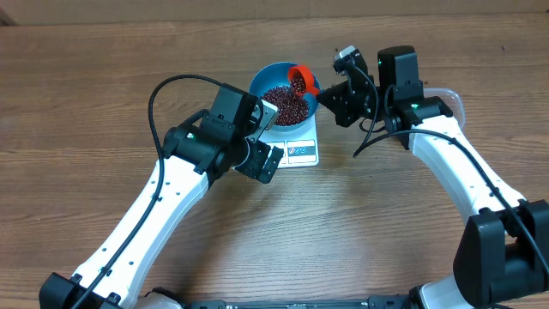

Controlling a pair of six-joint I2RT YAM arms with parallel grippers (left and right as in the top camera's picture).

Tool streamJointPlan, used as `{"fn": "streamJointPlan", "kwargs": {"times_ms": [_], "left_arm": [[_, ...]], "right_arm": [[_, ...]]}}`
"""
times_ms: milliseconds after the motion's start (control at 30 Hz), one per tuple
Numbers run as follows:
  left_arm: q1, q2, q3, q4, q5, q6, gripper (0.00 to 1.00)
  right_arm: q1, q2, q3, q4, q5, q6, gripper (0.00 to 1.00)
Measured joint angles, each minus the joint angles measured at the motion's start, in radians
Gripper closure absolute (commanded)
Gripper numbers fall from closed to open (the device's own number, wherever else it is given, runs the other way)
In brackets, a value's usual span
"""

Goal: Scoop item into bowl and weigh 150g on scale
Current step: 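Tilt the red cup to trickle beans into the teal bowl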

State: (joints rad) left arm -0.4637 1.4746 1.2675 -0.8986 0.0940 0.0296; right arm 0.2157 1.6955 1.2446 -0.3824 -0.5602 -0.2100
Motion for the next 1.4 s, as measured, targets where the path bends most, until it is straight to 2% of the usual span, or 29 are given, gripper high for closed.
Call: {"fn": "streamJointPlan", "kwargs": {"times_ms": [433, 1400], "left_arm": [[0.0, 0.0, 0.0, 0.0, 0.0, 0.0, 0.0], [0.0, 0.0, 0.0, 0.0, 0.0, 0.0, 0.0]], "right_arm": [[0.001, 0.0, 0.0, -0.007, 0.015, 0.052, 0.96], [0.001, 0.0, 0.0, -0.024, 0.018, 0.053, 0.96]]}}
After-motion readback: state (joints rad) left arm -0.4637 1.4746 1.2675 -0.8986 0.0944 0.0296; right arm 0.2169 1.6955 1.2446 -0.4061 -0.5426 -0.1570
